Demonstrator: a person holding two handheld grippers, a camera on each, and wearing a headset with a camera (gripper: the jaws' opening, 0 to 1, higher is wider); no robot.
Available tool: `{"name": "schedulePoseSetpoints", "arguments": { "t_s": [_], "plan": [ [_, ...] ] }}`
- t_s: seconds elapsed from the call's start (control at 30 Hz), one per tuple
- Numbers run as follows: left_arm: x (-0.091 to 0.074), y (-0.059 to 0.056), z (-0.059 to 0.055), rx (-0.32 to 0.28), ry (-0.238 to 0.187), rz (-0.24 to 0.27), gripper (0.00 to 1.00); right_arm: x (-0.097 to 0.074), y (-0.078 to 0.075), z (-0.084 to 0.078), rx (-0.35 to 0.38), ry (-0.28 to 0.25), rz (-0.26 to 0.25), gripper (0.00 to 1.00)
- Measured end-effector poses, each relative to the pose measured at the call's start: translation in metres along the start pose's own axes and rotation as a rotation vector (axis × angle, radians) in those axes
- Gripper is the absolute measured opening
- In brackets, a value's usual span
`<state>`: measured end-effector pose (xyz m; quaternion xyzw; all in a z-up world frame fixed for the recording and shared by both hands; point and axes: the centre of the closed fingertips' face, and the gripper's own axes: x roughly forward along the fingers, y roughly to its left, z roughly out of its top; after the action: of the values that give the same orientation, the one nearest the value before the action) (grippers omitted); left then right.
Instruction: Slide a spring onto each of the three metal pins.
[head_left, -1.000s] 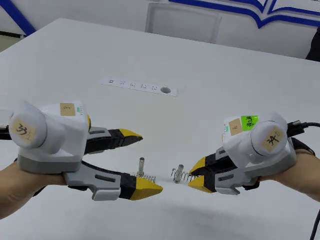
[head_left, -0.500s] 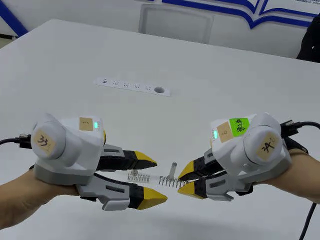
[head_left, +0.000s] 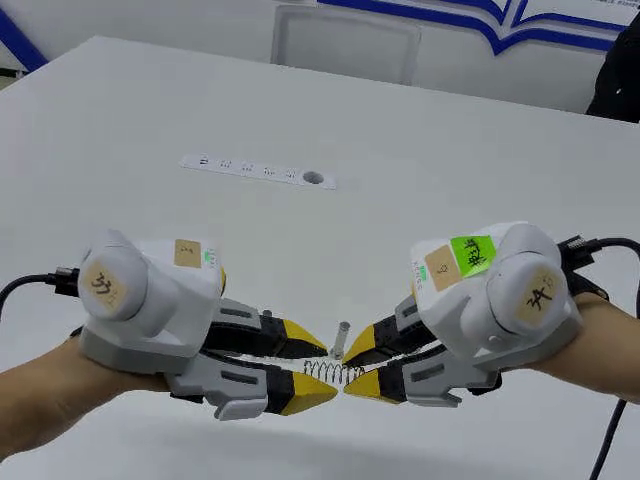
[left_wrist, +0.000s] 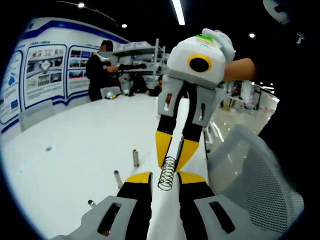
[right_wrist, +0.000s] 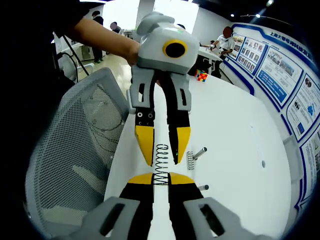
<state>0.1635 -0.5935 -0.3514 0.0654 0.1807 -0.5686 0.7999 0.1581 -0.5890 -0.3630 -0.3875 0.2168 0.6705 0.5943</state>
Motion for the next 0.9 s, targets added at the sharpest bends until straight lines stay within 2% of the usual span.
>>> {"name": "schedulePoseSetpoints", "arguments": {
  "t_s": [0.2,0.37,0.43,0.53,0.73,0.83,0.9],
  "plan": [
    [0.0001,-0.0005,-0.0013,0.006,0.010,-0.005,0.15,-0.0003,-0.0018,0.0010,-0.003,0.001,0.000,0.11],
    [0.0011,-0.0014,-0.0049,0.020,0.036,-0.013,0.13,0.0007,-0.0010,0.0029,-0.015,0.003,0.011,0.11],
    [0.0009,-0.0013,-0.0069,0.038,0.051,-0.015,0.12,0.0013,-0.0003,0.0031,-0.022,0.004,0.012,0.11],
    [0.0010,-0.0027,-0.0070,0.098,0.059,-0.014,0.11,0.0016,-0.0001,0.0033,-0.035,0.003,0.013,0.11],
    [0.0013,-0.0005,-0.0074,0.112,0.062,-0.010,0.10,0.0011,-0.0028,0.0029,-0.003,-0.024,0.009,0.12],
    [0.0012,-0.0006,-0.0084,0.120,0.070,-0.013,0.10,0.0015,-0.0053,-0.0024,0.003,-0.012,-0.003,0.18],
    [-0.0002,0.0006,-0.0076,0.122,0.069,-0.010,0.10,0.0011,-0.0053,-0.0063,0.012,-0.009,0.000,0.18]
  ]
}}
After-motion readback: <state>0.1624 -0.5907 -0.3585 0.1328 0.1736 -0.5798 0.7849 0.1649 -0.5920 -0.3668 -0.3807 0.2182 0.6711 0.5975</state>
